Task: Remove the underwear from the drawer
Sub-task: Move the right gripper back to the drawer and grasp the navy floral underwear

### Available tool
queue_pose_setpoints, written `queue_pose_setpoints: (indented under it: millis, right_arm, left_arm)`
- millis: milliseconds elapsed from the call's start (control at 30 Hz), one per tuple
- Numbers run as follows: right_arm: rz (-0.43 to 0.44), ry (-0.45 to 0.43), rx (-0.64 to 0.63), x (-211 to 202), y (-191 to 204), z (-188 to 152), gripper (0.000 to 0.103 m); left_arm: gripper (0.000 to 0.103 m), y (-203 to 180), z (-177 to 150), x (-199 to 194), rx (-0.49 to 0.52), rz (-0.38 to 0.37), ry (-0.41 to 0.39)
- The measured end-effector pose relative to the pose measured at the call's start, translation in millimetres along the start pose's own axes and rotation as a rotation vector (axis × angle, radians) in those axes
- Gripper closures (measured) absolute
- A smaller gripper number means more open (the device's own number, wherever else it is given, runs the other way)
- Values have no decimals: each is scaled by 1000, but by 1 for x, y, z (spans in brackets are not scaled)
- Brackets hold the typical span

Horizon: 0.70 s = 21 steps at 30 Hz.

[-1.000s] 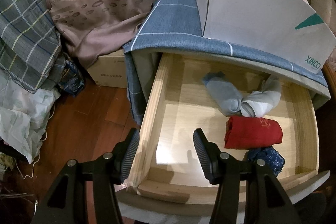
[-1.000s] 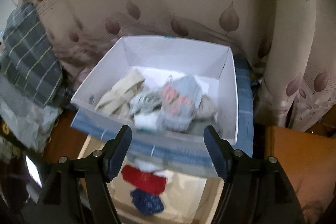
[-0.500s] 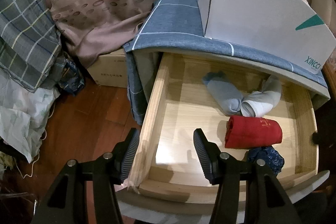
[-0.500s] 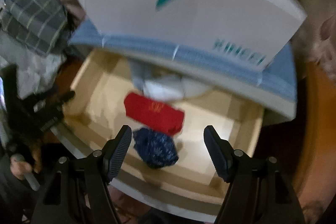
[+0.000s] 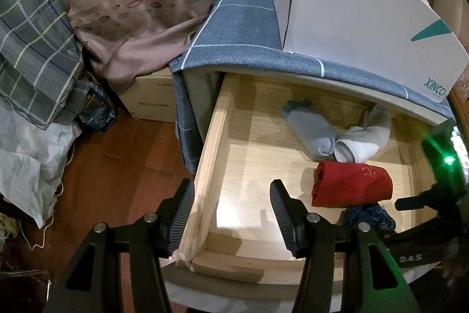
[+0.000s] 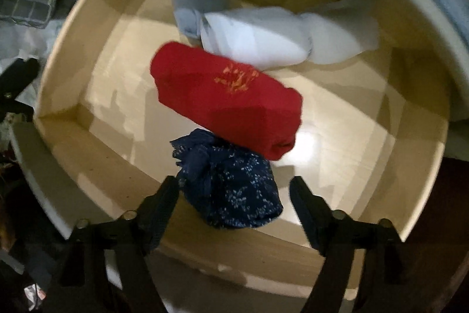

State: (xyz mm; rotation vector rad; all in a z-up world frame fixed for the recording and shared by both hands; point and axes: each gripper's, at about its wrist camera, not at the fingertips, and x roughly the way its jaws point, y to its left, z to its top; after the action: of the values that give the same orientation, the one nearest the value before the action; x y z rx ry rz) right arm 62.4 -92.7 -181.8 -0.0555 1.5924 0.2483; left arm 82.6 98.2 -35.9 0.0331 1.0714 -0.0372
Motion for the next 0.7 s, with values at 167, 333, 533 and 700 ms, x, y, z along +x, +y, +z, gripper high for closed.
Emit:
queue_pose_setpoints:
  millis: [167,333,533,700]
  right_arm:
    - [-21,66,-40,24,10,9,24]
    - [-69,107,-70,42,17,11,31]
    - [-70,122,-42,53,1,2,55]
    - [-70,114,12,55,-25,-13,60]
  left_arm:
    - [48,-1,1,1,1,0,3]
    - [48,-4,0,2,9,4,5]
    - [48,-13,-2,0,47,18,-3]
    - [48,-34,-4,1,154,-3,9]
